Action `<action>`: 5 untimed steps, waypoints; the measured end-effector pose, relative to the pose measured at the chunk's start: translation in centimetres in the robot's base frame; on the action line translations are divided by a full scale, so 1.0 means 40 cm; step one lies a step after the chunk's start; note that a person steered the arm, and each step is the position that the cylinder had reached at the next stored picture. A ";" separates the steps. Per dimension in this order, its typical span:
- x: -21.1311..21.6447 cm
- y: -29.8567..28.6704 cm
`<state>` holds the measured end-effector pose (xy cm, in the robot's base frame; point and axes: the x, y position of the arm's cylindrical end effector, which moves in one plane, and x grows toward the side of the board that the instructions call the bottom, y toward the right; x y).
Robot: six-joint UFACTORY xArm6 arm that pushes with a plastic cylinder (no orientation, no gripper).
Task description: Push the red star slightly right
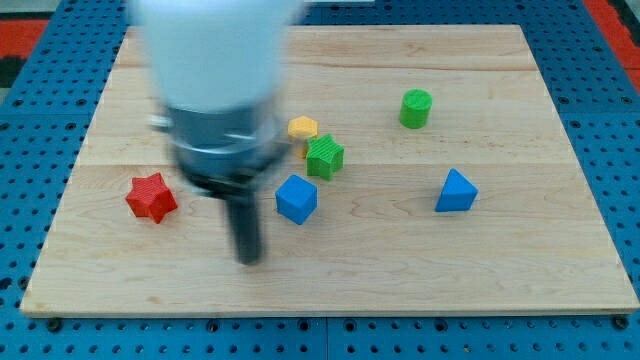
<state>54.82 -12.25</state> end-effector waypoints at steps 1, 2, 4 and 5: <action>-0.089 -0.145; -0.230 -0.197; -0.223 -0.358; -0.308 -0.351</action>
<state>42.49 -26.29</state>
